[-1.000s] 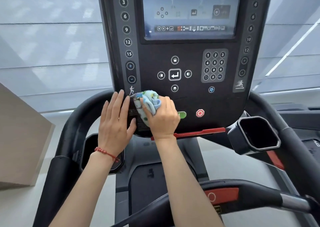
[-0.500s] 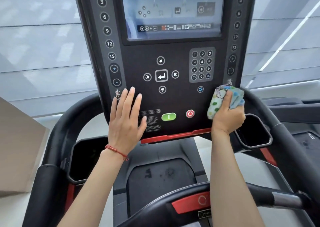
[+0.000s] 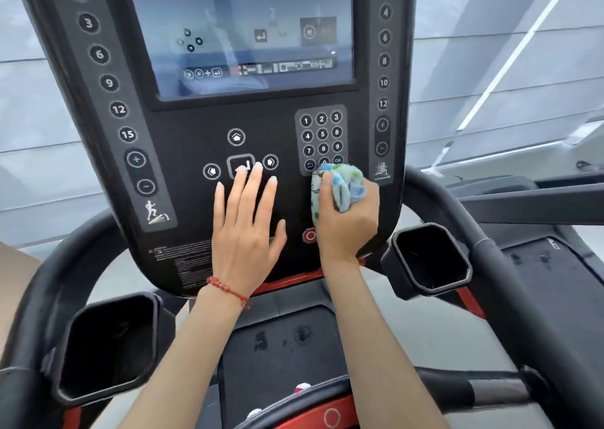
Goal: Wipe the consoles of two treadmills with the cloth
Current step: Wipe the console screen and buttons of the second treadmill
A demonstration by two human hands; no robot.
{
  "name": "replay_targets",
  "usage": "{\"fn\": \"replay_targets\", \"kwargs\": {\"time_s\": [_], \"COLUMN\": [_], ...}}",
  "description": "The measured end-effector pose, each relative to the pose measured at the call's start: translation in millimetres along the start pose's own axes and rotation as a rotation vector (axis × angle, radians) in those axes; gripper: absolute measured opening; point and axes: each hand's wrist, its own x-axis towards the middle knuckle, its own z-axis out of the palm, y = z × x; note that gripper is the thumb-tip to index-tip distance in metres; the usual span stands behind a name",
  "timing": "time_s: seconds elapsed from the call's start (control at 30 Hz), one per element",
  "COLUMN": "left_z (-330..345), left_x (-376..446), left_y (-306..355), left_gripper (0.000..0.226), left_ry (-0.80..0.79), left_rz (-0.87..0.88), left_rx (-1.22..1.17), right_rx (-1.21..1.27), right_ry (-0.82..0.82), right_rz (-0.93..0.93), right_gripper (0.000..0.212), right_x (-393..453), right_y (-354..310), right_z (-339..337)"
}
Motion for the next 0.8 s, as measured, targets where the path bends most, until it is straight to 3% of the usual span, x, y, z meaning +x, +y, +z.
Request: {"fn": "replay_targets", "kwargs": {"time_s": [0.2, 0.37, 0.5, 0.7, 0.8], "left_z": [8.9, 10.8, 12.8, 18.5, 20.9], "left_x": [11.6, 12.7, 13.4, 12.2, 11.7], "left_y": [8.2, 12.8, 14.2, 14.0, 15.6], "left_gripper": [0.05, 0.05, 0.05, 0.05, 0.05], "left_ry": [0.028, 0.048, 0.058, 0.079, 0.081], "left_rz": [-0.027, -0.047, -0.045, -0.042, -0.049], "left_rx": [0.047, 0.048, 0.072, 0.105, 0.118], "right_rx": [-0.002, 0.01, 0.019, -0.02, -0.033], "right_ry": [-0.055, 0.09, 0.128, -0.039, -0.075], "right_rz": [-0.321, 0.136, 0.136, -0.33, -0.406], "right_gripper": [0.034, 0.045, 0.047, 0.046, 0.043], "right_x": [37.2, 123.5, 130.2, 87.7, 98.7], "right_y": [4.8, -4.5, -13.2, -45.2, -31.1], "right_z": [4.0, 5.4, 9.6, 30.7, 26.1]}}
